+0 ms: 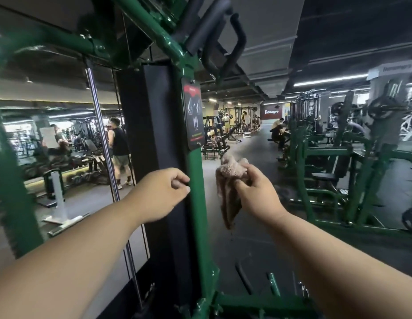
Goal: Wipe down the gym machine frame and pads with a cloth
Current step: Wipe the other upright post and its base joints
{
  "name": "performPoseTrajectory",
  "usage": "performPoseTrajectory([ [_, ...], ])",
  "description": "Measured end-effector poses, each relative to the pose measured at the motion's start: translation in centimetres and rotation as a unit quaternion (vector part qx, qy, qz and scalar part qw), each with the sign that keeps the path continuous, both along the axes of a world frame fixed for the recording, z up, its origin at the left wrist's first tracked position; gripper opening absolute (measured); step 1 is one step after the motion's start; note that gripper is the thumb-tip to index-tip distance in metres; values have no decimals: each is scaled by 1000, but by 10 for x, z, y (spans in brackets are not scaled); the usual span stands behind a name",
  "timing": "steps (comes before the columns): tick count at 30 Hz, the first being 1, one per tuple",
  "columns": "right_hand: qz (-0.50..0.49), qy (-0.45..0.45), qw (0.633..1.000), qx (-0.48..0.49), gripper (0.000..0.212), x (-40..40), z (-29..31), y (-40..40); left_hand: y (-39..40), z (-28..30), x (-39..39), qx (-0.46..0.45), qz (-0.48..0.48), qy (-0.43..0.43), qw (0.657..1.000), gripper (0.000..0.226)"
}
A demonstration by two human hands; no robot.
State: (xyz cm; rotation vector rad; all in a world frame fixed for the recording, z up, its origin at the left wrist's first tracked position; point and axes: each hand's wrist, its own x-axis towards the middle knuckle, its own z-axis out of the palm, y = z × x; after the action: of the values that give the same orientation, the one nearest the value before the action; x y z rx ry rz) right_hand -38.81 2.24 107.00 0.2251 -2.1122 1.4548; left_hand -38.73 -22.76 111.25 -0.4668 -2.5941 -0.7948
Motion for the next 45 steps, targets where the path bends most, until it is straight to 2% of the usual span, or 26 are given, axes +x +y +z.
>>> performPoseTrajectory([
  [5,-12,20,1000,19,46,-44,32,-31,-31,22,-43,-21,11,48,999,16],
  [12,-76,130,989,-6,38,-124,141,-84,-61,77,-110,-73,33,165,983,27],
  [16,-116,184,976,-12,45,-167,192,-106,-73,106,-143,-103,38,239,965,32],
  [20,-124,214,969,20,28,-197,227,-124,-80,127,-173,-108,43,294,949,48],
  [24,-186,211,954,100,32,-225,255,-143,-82,137,-195,-106,80,326,936,75],
  [27,-239,160,945,158,37,-236,272,-152,-82,139,-213,-129,97,291,943,97],
  [29,-251,132,943,175,41,-242,273,-156,-82,139,-222,-145,101,275,945,104],
  [31,-273,130,939,165,52,-246,262,-157,-80,135,-225,-152,98,271,945,101],
  [33,-326,182,907,196,61,-253,243,-157,-81,134,-224,-139,82,262,952,97],
  [35,-363,249,847,298,61,-260,224,-158,-87,139,-222,-126,66,260,955,96],
  [38,-362,287,775,431,71,-261,182,-161,-103,148,-221,-117,35,257,959,97],
  [45,-383,274,708,526,73,-254,86,-157,-117,134,-217,-109,1,233,966,96],
])
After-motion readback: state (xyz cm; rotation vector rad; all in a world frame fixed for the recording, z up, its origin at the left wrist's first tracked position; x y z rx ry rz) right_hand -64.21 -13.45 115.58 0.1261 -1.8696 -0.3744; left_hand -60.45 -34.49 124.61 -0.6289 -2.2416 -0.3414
